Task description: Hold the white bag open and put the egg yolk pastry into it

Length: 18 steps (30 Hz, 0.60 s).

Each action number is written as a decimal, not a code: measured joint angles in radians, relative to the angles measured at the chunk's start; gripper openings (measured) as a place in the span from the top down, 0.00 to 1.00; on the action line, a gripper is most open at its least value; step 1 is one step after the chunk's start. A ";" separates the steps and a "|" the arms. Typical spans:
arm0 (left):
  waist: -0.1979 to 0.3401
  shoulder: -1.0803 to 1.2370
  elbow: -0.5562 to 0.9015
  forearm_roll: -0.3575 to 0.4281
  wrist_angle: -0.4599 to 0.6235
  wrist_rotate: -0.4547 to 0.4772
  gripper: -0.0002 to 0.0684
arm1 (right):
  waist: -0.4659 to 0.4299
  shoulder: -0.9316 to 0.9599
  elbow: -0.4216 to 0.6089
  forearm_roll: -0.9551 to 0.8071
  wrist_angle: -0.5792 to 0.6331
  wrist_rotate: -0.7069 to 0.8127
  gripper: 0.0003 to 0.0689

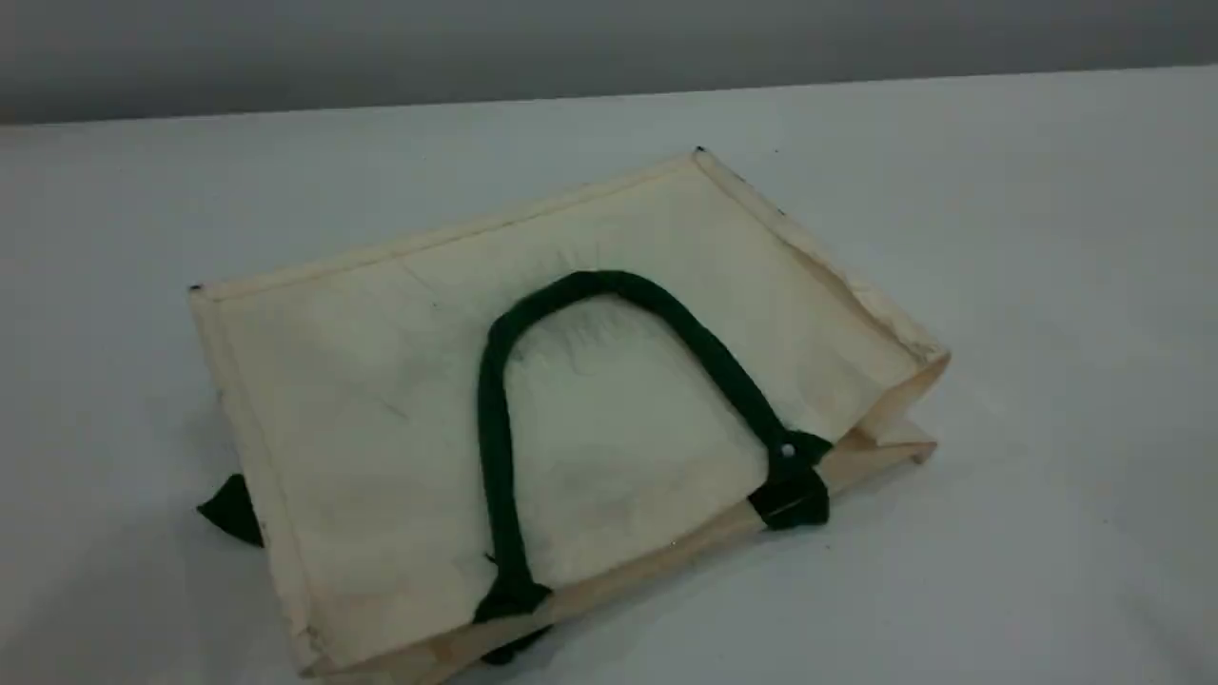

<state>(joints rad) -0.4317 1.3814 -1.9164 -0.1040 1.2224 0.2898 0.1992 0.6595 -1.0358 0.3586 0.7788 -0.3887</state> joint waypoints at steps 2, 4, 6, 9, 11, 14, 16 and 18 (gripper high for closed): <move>0.000 -0.047 0.032 0.000 0.000 -0.019 0.14 | 0.000 -0.063 0.000 -0.007 0.055 0.018 0.19; 0.000 -0.100 0.080 0.000 0.000 -0.023 0.14 | 0.000 -0.123 0.000 -0.017 0.106 0.041 0.19; 0.000 -0.164 0.145 0.001 0.000 -0.023 0.14 | 0.000 -0.169 0.000 -0.021 0.152 0.065 0.19; 0.000 -0.268 0.260 0.001 0.000 -0.044 0.14 | 0.001 -0.223 0.000 -0.021 0.221 0.077 0.19; 0.000 -0.342 0.344 0.002 0.000 -0.044 0.14 | 0.001 -0.254 0.000 -0.017 0.255 0.076 0.19; 0.000 -0.470 0.474 0.024 -0.001 -0.044 0.14 | 0.001 -0.304 0.001 -0.016 0.286 0.076 0.19; 0.000 -0.550 0.562 0.046 0.000 -0.042 0.14 | 0.001 -0.340 0.001 -0.014 0.301 0.092 0.19; 0.000 -0.640 0.635 0.060 0.000 -0.042 0.14 | 0.001 -0.379 0.002 -0.018 0.340 0.126 0.19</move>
<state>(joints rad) -0.4317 0.7415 -1.2813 -0.0444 1.2224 0.2474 0.2005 0.2809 -1.0339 0.3409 1.1191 -0.2629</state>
